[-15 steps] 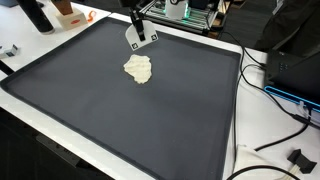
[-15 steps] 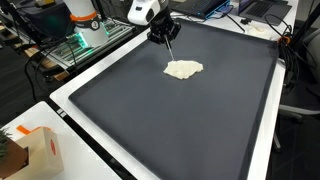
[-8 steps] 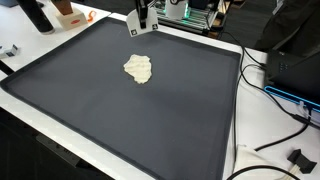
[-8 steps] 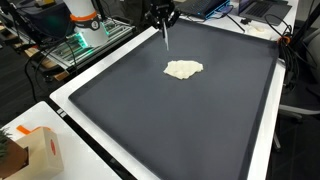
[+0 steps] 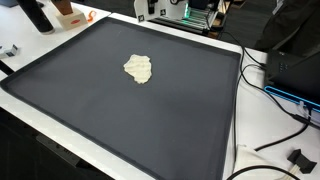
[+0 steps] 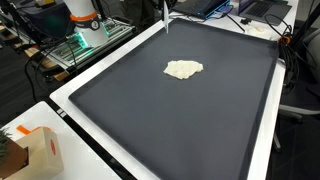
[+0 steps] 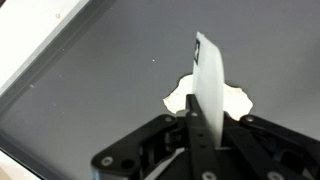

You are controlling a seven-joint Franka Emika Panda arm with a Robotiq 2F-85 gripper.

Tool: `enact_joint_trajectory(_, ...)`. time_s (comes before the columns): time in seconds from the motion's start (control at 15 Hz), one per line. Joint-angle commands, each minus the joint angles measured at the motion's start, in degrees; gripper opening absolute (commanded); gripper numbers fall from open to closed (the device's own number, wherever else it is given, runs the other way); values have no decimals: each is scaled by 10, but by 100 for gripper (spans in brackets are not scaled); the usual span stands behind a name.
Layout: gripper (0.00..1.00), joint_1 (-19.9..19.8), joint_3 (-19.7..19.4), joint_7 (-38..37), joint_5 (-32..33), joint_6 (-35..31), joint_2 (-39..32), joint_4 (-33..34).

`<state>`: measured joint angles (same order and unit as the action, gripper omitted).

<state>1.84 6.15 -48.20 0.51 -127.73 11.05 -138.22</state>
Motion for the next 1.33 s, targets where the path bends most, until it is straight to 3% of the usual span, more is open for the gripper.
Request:
enact_joint_trajectory(0.0, 1, 12, -3, 74, -30, 13, 26, -7)
enact_joint_trajectory(0.07, 4, 1, 5, 29, -8, 7, 7, 3)
enact_joint_trajectory(0.6, 1, 3, 6, 62, -16, 7, 14, 2)
enact_joint_trajectory(0.93, 1, -23, -6, 55, 36, -62, -57, 20)
enact_joint_trajectory(1.27, 1, -25, -31, 83, 33, -108, -131, 44)
